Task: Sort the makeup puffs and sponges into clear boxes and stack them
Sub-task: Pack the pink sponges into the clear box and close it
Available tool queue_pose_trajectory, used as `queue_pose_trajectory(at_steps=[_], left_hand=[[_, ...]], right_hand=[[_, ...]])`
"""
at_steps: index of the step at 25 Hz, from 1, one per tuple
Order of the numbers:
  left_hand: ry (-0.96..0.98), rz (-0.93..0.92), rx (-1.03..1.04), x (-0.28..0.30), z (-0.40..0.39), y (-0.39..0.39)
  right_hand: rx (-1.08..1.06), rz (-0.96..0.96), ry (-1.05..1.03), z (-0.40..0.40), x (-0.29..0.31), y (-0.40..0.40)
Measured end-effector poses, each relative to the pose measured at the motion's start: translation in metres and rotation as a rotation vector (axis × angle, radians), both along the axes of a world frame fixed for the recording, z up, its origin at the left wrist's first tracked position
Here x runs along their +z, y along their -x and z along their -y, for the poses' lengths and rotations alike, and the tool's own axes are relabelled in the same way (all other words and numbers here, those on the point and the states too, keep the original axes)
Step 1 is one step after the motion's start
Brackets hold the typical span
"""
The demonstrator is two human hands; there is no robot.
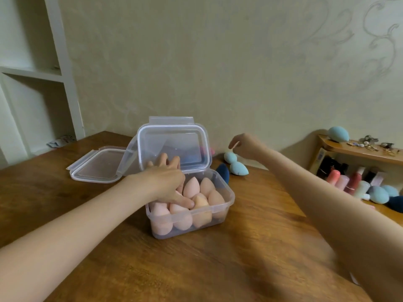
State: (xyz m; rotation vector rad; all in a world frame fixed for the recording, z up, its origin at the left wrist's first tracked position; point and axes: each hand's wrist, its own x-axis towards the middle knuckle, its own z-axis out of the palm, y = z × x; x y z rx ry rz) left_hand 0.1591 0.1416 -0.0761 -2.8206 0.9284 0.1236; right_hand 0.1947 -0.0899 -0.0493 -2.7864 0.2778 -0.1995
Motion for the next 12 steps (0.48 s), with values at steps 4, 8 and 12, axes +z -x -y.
queue_pose_trajectory(at_steps=[4, 8, 12], left_hand=[[-0.049, 0.004, -0.023, 0.001, 0.002, -0.008], [-0.089, -0.004, -0.043, -0.002, 0.003, -0.009], [-0.092, 0.003, -0.044, -0.004, 0.002, -0.011]], right_hand=[[0.164, -0.144, 0.048, -0.017, -0.032, -0.054], [0.137, -0.247, -0.111, -0.027, -0.048, -0.090], [-0.003, -0.092, -0.521, -0.034, -0.044, -0.093]])
